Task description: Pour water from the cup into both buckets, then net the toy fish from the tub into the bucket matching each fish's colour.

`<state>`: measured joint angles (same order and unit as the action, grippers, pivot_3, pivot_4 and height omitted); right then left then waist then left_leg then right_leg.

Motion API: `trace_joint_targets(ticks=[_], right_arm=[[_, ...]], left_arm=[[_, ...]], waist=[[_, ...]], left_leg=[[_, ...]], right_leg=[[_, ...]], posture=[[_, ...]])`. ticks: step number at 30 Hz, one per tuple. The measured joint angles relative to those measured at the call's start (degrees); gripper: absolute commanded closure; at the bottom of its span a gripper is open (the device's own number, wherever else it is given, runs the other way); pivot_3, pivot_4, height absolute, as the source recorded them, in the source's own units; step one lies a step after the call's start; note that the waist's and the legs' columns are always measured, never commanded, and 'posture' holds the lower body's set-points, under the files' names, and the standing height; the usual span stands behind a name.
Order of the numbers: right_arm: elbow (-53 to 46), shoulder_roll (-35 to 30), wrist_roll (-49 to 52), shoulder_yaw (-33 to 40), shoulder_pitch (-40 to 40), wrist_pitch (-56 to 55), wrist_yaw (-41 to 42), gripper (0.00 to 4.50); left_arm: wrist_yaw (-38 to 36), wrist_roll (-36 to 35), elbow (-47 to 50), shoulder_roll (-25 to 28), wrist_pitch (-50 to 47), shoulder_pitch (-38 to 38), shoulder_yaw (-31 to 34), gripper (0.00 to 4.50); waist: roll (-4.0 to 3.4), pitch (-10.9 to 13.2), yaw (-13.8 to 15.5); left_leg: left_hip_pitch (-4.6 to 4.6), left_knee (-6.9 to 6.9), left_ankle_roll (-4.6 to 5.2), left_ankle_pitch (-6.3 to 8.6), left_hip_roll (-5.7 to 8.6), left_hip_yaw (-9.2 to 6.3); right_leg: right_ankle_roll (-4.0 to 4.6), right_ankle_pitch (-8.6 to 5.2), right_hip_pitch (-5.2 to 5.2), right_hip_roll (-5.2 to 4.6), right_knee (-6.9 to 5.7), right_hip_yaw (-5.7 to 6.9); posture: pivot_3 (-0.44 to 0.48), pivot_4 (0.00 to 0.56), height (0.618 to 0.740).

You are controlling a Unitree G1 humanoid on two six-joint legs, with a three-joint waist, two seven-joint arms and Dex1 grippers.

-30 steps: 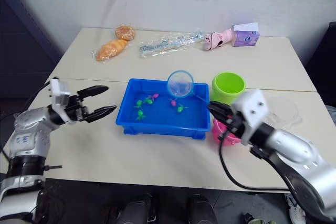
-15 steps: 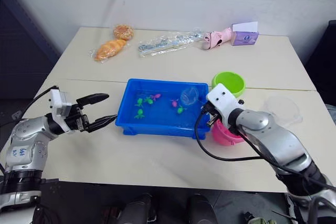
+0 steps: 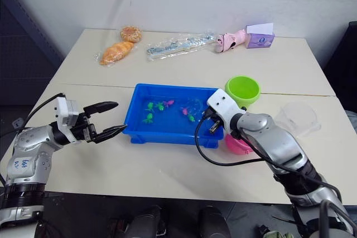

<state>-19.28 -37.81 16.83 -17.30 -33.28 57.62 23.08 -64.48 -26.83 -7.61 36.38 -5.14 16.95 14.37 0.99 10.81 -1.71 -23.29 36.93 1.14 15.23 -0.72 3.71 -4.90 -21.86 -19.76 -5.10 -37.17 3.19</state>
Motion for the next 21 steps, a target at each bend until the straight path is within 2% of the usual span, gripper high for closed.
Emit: trace_joint_targets(ticks=[11, 21], right_arm=[[1.7, 3.1, 0.4, 0.5, -0.7, 1.1, 4.0, 4.50], [1.3, 7.2, 4.9, 5.8, 0.4, 6.1, 5.7, 4.50]], left_arm=[[0.0, 0.0, -0.1, -0.1, 0.2, 0.2, -1.0, 0.03], [0.1, 0.0, -1.1, -0.2, 0.4, 0.3, -1.0, 0.03]], waist=[[0.00, 0.0, 0.0], [0.00, 0.0, 0.0]], left_leg=[[0.00, -0.01, 0.01, 0.01, 0.00, 0.00], [0.00, -0.06, 0.01, 0.01, 0.00, 0.00]], right_leg=[[0.00, 0.00, 0.00, 0.00, 0.02, 0.00], [0.00, 0.00, -0.01, 0.00, 0.05, 0.00]], posture=[[0.000, 0.150, 0.740], [0.000, 0.150, 0.740]])
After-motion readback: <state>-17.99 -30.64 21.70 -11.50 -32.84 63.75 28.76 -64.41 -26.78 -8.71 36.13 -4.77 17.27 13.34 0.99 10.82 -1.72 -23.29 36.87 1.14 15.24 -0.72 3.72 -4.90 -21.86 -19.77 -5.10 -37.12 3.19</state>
